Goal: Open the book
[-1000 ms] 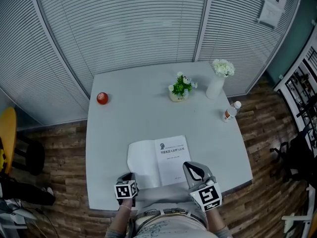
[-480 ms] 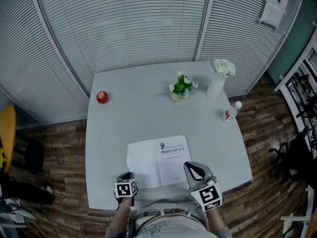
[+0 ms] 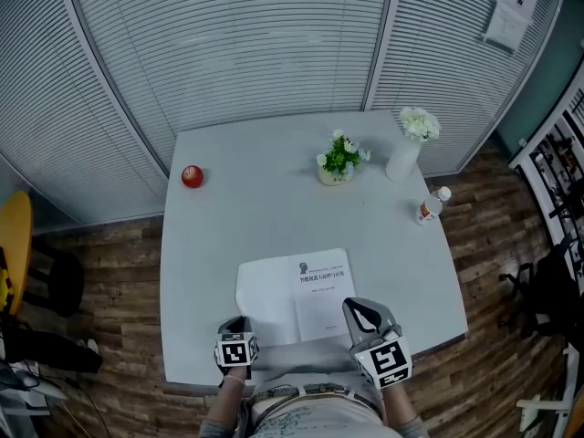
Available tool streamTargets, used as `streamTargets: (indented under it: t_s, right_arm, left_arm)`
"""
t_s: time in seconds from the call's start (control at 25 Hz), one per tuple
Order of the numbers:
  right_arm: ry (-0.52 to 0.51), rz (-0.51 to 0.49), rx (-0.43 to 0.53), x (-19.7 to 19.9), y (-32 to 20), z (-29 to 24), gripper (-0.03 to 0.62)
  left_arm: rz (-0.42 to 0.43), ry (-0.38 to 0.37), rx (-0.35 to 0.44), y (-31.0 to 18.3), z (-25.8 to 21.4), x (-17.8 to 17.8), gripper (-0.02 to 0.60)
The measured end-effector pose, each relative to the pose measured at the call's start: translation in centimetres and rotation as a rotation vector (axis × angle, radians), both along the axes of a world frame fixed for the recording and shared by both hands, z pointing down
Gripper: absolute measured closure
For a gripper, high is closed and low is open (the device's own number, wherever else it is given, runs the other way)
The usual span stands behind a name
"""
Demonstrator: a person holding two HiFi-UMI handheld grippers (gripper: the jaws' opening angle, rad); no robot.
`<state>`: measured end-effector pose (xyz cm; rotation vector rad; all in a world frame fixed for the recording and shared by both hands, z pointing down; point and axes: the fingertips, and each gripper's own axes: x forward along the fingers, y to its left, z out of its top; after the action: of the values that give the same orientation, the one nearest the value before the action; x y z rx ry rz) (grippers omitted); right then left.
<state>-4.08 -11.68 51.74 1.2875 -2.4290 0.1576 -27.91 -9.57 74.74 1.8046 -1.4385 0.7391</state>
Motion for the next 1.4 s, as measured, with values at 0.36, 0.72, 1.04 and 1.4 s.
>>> streamTargets:
  t_s: [0.36, 0.72, 1.04, 1.4]
  right_arm:
    - [0.007, -0.029, -0.006, -0.1, -0.2, 0.5, 0.591]
    - [-0.002, -0.046, -0.009, -0.1, -0.4, 0.5, 0.591]
    - [0.003, -0.067, -0.006, 0.3, -1.2, 0.6, 0.591]
    - [0.006, -0.093, -0.016, 0.3, -1.8, 1.0, 0.591]
  left_arm:
    - [0.047, -0.01, 0.019, 0.1, -0.1, 0.3, 0.552]
    - [0.03, -0.05, 0.043, 0.1, -0.1, 0.4, 0.516]
    - [0.014, -0.039, 0.083, -0.1, -2.1, 0.5, 0.479]
    - [0.064, -0.036, 0.141, -1.0, -5.2, 2.4, 0.479]
